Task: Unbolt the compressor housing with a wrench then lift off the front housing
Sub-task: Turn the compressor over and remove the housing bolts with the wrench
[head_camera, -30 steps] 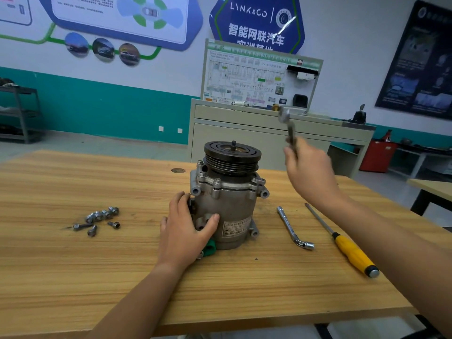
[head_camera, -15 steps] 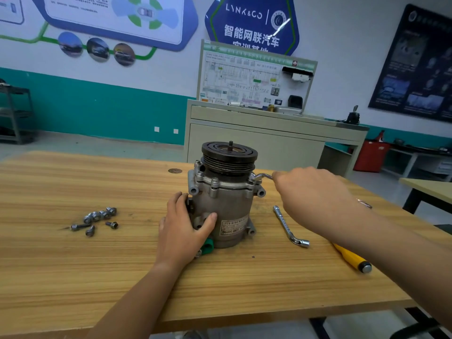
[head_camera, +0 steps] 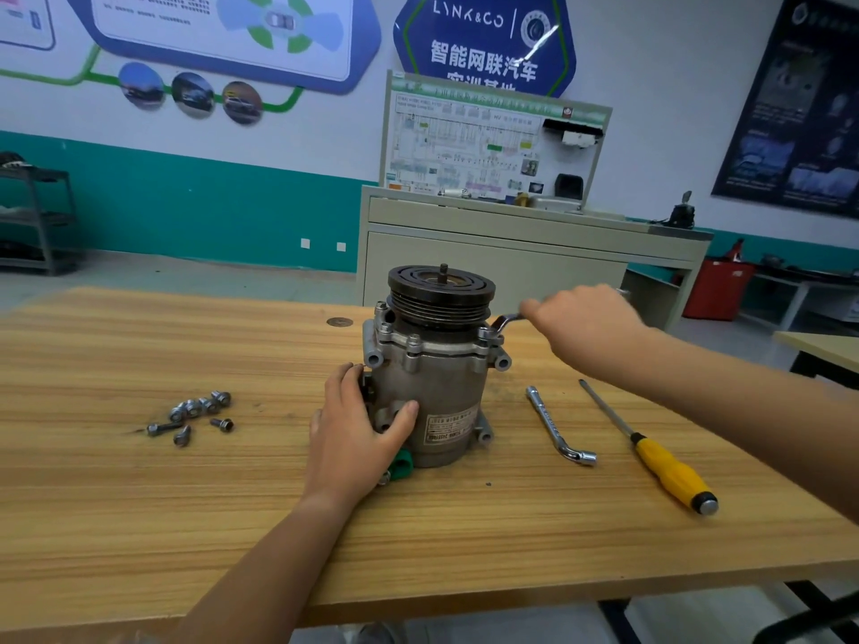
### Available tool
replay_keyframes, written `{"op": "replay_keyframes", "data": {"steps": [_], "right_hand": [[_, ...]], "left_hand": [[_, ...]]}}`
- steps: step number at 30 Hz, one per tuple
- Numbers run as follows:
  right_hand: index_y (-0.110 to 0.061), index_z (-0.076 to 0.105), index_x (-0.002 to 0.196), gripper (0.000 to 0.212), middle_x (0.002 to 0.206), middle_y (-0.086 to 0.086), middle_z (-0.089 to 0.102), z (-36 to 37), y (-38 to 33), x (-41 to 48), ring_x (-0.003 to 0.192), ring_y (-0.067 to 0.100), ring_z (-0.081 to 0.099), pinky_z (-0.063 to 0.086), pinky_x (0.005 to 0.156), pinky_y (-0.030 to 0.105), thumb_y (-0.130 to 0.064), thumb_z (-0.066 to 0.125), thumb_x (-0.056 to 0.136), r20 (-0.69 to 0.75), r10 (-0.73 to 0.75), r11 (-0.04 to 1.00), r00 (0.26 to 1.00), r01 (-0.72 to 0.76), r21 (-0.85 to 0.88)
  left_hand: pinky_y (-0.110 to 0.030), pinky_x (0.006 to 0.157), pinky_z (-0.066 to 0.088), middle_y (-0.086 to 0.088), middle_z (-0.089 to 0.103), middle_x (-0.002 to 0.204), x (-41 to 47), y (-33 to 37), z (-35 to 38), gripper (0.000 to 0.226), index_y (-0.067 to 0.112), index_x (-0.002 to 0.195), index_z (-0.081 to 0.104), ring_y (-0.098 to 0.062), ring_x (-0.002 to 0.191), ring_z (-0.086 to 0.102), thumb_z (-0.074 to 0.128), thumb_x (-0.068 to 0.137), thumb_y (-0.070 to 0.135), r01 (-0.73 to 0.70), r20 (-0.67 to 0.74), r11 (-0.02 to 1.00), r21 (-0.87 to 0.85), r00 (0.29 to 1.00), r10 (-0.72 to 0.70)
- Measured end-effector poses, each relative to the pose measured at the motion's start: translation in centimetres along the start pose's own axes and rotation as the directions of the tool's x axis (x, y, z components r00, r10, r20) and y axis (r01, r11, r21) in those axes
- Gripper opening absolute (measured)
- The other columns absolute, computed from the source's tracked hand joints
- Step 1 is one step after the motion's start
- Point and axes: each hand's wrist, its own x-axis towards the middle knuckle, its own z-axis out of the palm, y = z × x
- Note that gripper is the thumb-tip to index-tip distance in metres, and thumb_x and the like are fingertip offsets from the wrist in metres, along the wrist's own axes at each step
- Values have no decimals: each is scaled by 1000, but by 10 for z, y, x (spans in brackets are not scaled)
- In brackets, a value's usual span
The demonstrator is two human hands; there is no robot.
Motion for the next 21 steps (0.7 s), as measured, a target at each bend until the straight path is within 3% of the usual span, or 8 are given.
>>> {"op": "replay_keyframes", "data": {"steps": [2, 4, 7, 9, 11, 13, 16, 21], "right_hand": [[-5, 56, 106, 28, 77, 7, 61, 12, -7, 11, 71, 25, 60, 48, 58, 31, 6, 60, 80, -210, -41, 998, 977, 51, 43], [1, 66, 85, 27, 77, 15, 69, 23, -12, 18, 70, 27, 67, 54, 64, 35, 14, 72, 62, -426, -37, 987, 904, 99, 124], [4, 67, 80, 23, 74, 19, 69, 29, -15, 18, 67, 31, 68, 54, 69, 46, 16, 72, 61, -460, -19, 971, 888, 127, 204], [4, 67, 90, 18, 71, 20, 67, 27, -10, 11, 63, 33, 65, 51, 61, 42, 11, 66, 74, -484, 86, 937, 871, 94, 336], [-1, 60, 113, 24, 70, 14, 62, 19, -3, -3, 60, 29, 58, 42, 54, 34, -3, 54, 90, -462, 286, 860, 839, -13, 510], [-7, 47, 129, 33, 67, 3, 51, 11, 0, -21, 58, 22, 47, 35, 54, 29, -12, 45, 96, -389, 370, 812, 844, -91, 576], [-15, 45, 127, 31, 60, -5, 37, 6, -4, -47, 54, 19, 41, 27, 47, 27, -16, 41, 96, -263, 287, 889, 921, -154, 430], [-20, 42, 127, 38, 63, -5, 32, -7, -21, -60, 64, 19, 45, 35, 51, 29, -7, 40, 91, -62, 161, 952, 985, -138, 272]], "left_hand": [[-49, 106, 33, -6, 33, 144, 0, 0, 0, 76, 7, 139, 34, -23, 130, 38, 61, 80, 48, 2, -3, 1000, 0, 1000, -2], [-49, 104, 34, -5, 32, 144, 0, -1, 0, 75, 8, 139, 34, -23, 128, 39, 62, 81, 46, 4, -4, 1000, -6, 1000, -4], [-49, 104, 35, -4, 32, 145, 0, -1, 0, 75, 10, 139, 33, -22, 128, 39, 62, 81, 47, 3, -2, 1000, -7, 1000, -3], [-49, 104, 35, -4, 31, 145, 0, -1, 0, 76, 9, 139, 33, -22, 128, 39, 61, 80, 48, 3, -2, 1000, -11, 1000, -3], [-49, 104, 35, -4, 31, 145, 0, -1, 1, 77, 9, 139, 33, -23, 129, 38, 59, 80, 49, 2, -2, 1000, -10, 1000, -2], [-49, 104, 35, -5, 31, 145, 0, -1, 1, 78, 8, 140, 32, -23, 129, 38, 58, 79, 50, 3, 1, 1000, -6, 1000, -3], [-49, 105, 34, -5, 31, 145, 0, -1, 0, 79, 8, 141, 31, -22, 129, 38, 58, 80, 51, 2, 5, 1000, -9, 1000, -2], [-49, 104, 35, -3, 30, 146, -1, -1, 0, 80, 10, 141, 30, -21, 129, 38, 55, 79, 54, 10, 15, 1000, 1, 1000, -10]]}}
